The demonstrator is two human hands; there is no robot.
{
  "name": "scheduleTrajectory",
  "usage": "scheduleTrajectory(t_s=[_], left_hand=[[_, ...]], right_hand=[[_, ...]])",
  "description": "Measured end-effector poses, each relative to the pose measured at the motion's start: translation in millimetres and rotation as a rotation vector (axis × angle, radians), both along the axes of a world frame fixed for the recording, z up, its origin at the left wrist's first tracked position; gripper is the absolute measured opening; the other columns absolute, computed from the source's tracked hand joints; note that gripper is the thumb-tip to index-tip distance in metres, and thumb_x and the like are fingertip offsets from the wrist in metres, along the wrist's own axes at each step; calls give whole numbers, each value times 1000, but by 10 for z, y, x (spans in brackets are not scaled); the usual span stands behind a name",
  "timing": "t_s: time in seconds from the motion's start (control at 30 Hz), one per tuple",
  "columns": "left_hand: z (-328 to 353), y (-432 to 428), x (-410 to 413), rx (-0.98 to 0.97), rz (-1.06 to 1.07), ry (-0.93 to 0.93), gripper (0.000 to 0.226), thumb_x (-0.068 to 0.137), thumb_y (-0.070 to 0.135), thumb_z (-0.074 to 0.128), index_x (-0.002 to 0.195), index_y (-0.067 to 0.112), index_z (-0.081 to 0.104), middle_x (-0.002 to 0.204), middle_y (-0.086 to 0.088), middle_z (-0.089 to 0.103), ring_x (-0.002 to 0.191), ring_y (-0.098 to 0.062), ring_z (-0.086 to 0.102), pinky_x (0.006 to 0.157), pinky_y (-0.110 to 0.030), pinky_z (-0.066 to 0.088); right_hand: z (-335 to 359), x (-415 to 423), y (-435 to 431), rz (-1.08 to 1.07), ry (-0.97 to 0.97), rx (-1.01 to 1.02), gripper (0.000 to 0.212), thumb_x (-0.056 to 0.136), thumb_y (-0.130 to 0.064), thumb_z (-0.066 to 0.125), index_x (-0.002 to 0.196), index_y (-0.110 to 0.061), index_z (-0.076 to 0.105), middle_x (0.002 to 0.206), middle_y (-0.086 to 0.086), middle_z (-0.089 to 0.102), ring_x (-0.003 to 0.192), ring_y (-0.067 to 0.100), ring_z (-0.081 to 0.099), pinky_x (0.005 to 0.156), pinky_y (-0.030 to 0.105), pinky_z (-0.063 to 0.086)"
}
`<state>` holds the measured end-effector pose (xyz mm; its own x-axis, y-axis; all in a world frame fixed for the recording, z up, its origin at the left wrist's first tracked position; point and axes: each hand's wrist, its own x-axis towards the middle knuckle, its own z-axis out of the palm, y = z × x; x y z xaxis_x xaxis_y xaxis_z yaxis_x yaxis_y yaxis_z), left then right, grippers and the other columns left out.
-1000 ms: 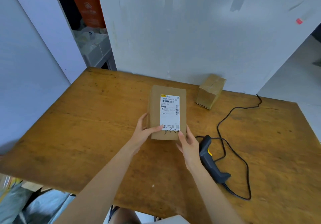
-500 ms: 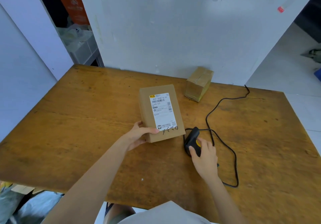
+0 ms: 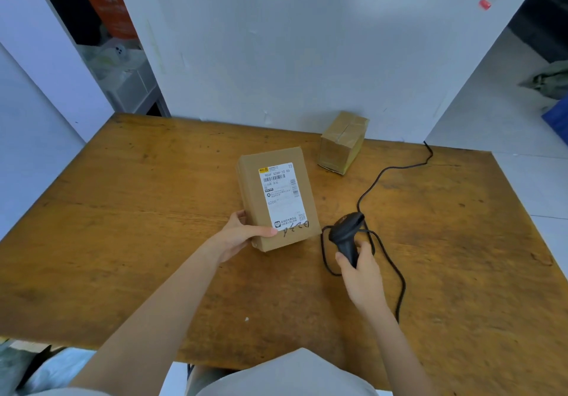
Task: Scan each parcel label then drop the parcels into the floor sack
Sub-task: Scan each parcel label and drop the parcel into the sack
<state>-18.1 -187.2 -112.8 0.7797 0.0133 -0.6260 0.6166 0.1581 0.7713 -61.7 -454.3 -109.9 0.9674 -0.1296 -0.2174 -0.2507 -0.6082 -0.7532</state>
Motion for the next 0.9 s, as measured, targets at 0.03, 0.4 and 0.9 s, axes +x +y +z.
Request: scheduleTrajectory(t_s=[0.03,0.4,0.9], left_hand=[[-10,8,8,-4,3,4,137,37,17,96,147,17,16,129,-1,50,116,-16,53,97,-37,48],[-76,-40,27,-34,-9,2,132,47,7,95,151,21,14,137,-5,49,120,-21,53,99,-37,48],[-30,-113,29,-1,-56,-23,137,41,12,95,151,21,14,139,-4,46,120,-23,52,90,-34,51]], right_hand=[[112,-17,32,-8,-29,93,35,92,-36,59,122,-24,45,109,-1,63,92,15,60,75,30,46],[960,-280,519,337,-39,604,31,84,-47,58,101,-22,54,58,-6,48,42,8,43,43,20,37],[986,-256,623,295,-88,539,48,76,-59,53,104,-20,51,55,-16,55,41,3,47,43,16,38]])
